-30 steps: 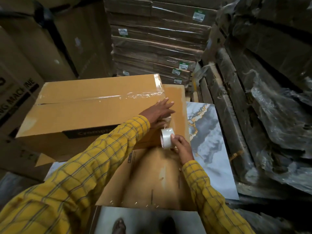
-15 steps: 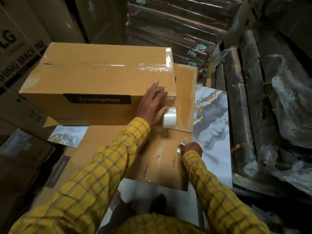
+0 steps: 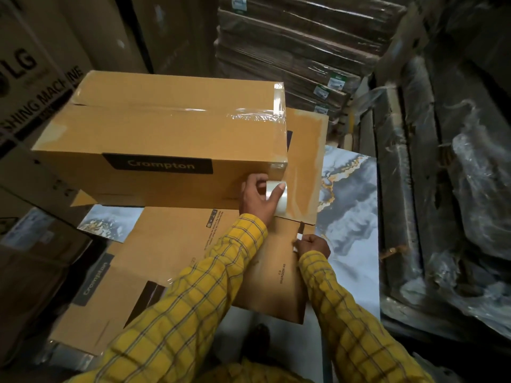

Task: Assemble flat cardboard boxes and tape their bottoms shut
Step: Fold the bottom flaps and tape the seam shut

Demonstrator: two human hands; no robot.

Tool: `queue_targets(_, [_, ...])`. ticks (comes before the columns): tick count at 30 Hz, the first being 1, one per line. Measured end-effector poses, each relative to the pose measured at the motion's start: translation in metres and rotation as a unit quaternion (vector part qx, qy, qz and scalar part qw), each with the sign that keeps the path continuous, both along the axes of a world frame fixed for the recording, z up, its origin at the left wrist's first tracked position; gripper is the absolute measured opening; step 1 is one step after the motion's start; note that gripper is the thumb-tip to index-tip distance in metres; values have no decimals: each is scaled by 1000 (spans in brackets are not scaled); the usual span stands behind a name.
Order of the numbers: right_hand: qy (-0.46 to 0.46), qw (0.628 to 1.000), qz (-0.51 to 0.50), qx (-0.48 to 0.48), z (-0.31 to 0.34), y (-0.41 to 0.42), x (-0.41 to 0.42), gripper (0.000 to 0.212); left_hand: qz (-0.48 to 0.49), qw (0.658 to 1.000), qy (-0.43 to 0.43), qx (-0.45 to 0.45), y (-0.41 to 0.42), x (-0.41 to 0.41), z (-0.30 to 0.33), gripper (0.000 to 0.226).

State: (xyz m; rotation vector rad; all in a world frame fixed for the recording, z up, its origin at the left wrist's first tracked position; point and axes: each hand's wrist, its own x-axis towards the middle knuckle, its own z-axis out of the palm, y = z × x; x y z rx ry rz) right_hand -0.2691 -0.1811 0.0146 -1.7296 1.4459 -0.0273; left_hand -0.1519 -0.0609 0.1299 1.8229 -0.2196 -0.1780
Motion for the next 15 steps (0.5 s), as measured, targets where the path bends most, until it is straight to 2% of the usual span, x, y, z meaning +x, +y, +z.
queue_targets(2, [-65, 997, -18, -33, 20, -4, 4, 7, -3, 1000, 6, 1, -4, 3, -3, 32])
queue_targets(4, [-148, 985, 10, -93, 41, -15, 8, 6, -13, 1000, 23, -6, -7, 7, -5, 22])
queue_targets(8, [-280, 915, 173, -233, 87, -31, 22, 8, -2, 992, 110, -62, -11, 11, -3, 15])
queue_targets(12, [-271, 813, 320, -403, 136, -30, 40, 12, 13, 984, 157, -88, -13, 14, -4, 17])
queue_targets(15, [-232, 768, 352, -481, 150, -29, 52, 8, 36, 981, 153, -112, -15, 13, -10, 14])
